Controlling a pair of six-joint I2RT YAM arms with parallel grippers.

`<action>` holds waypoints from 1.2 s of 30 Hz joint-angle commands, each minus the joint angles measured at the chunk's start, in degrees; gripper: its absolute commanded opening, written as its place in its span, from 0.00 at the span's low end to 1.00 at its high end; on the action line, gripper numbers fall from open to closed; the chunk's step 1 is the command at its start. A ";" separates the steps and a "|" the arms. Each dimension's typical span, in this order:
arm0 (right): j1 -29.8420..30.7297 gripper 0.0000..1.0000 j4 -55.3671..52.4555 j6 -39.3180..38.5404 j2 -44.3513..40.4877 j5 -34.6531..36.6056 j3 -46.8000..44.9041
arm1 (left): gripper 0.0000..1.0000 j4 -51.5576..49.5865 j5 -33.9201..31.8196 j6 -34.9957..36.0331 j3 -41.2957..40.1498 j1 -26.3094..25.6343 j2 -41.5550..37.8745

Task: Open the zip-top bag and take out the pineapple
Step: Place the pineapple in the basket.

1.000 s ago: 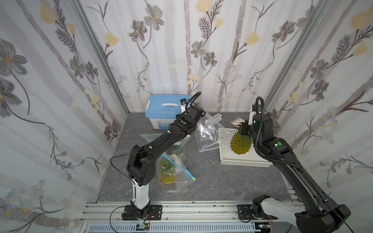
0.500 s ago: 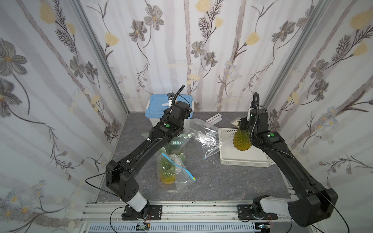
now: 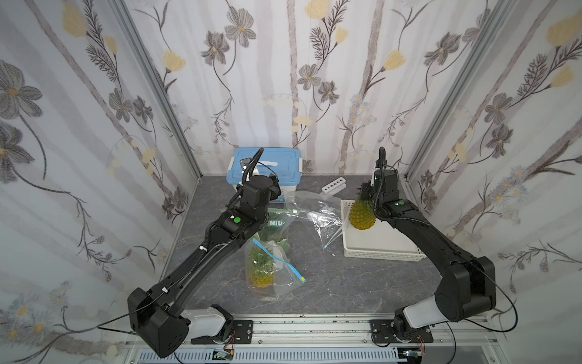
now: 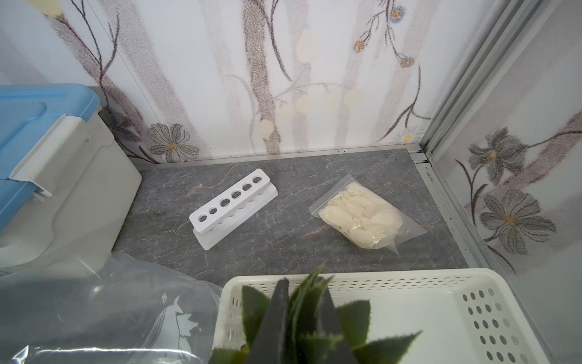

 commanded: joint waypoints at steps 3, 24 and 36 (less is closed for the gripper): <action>0.52 0.00 15.17 0.01 2.03 1.32 -1.01 | 0.82 3.26 -1.07 0.32 -3.25 0.44 -3.18; 6.09 0.37 20.49 -1.62 -4.73 7.98 -12.91 | 0.81 3.47 2.33 -2.80 -7.65 0.45 -5.66; 18.37 0.53 -6.50 -1.57 -17.28 3.58 -0.36 | 0.84 -8.87 6.75 -2.11 -10.40 2.67 -17.62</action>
